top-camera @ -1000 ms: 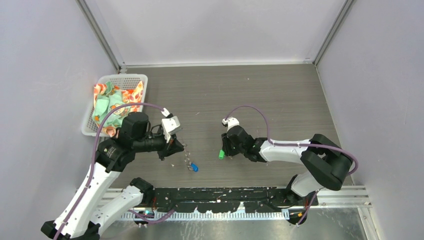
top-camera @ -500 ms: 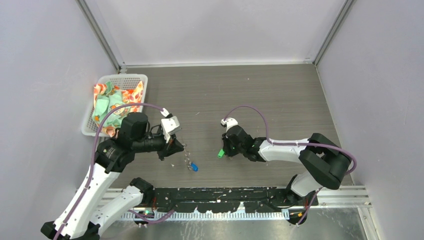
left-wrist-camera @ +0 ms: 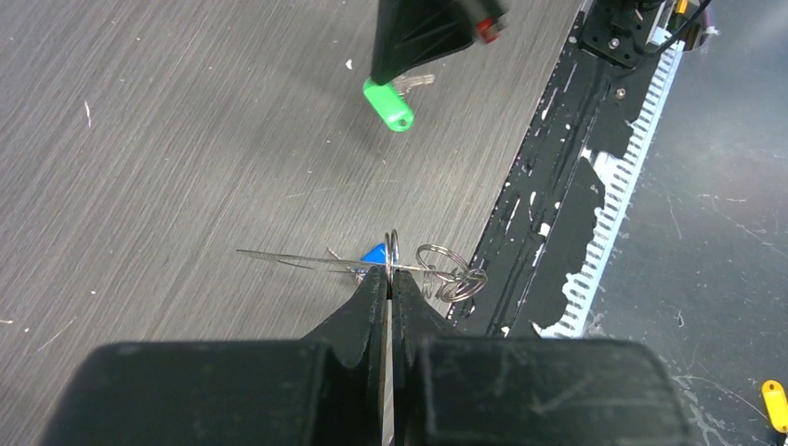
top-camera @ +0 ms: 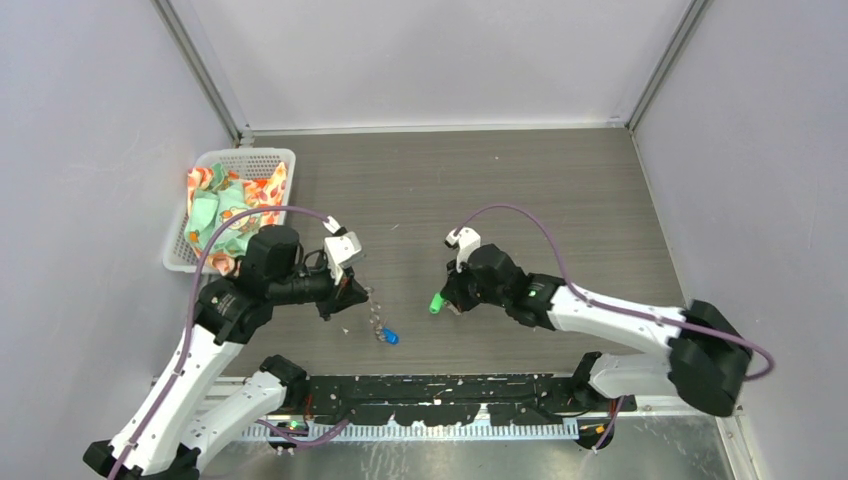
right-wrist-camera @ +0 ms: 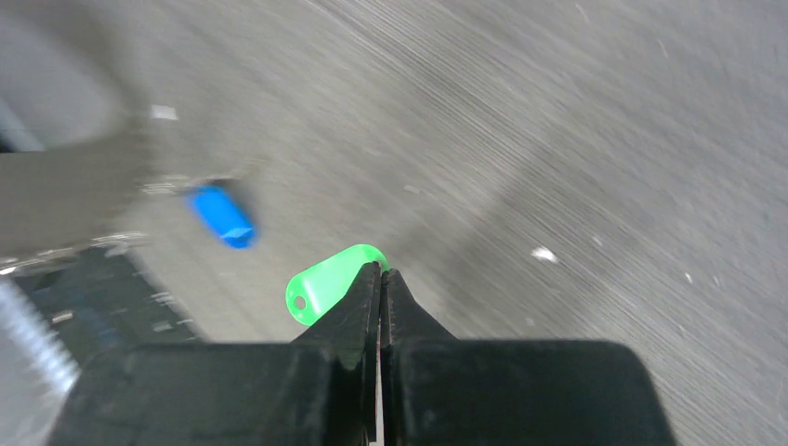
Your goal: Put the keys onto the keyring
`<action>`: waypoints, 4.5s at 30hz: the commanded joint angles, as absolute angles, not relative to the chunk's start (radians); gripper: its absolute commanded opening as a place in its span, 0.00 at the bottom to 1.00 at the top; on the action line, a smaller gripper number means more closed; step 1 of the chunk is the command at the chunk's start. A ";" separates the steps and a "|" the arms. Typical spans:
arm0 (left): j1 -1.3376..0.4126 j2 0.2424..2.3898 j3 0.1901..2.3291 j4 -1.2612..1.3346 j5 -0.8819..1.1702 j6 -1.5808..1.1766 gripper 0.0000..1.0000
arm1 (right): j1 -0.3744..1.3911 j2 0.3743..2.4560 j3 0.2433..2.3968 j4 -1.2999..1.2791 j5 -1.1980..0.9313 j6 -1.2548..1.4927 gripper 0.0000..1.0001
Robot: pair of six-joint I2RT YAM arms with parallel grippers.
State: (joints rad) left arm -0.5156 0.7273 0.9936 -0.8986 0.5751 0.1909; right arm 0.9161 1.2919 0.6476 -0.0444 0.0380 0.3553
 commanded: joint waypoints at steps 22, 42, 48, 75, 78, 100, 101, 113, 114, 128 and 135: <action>-0.512 0.735 1.030 -0.831 0.686 0.217 0.00 | 1.311 1.157 0.969 0.052 -0.030 0.015 0.01; -0.512 0.689 0.989 -0.861 0.683 0.307 0.01 | 1.311 1.231 1.090 -0.122 0.026 -0.006 0.01; -0.512 0.684 0.982 -0.852 0.631 0.293 0.01 | 1.311 1.146 1.020 -0.316 0.214 -0.005 0.01; -0.512 0.698 1.004 -0.877 0.621 0.245 0.01 | 1.243 1.294 0.544 0.097 0.578 0.462 0.77; -0.512 0.699 1.010 -0.872 0.621 0.233 0.01 | 1.218 1.179 0.487 0.079 0.531 0.530 0.87; -0.512 0.721 1.025 -0.866 0.616 0.204 0.01 | 1.028 1.256 0.373 0.338 0.202 0.422 0.39; -0.512 0.722 1.025 -0.865 0.615 0.204 0.01 | 1.018 1.269 0.377 0.344 0.180 0.419 0.38; -0.512 0.731 1.026 -0.866 0.610 0.204 0.00 | 1.007 1.320 0.380 0.366 0.098 0.443 0.51; -0.512 0.732 1.027 -0.864 0.610 0.202 0.01 | 1.004 1.316 0.380 0.358 0.106 0.443 0.51; -0.512 0.734 1.024 -0.862 0.605 0.182 0.01 | 1.009 1.256 0.423 0.235 0.058 0.337 0.55; -0.512 0.727 1.025 -0.873 0.590 0.185 0.00 | 1.034 1.352 0.476 0.203 0.099 0.298 0.55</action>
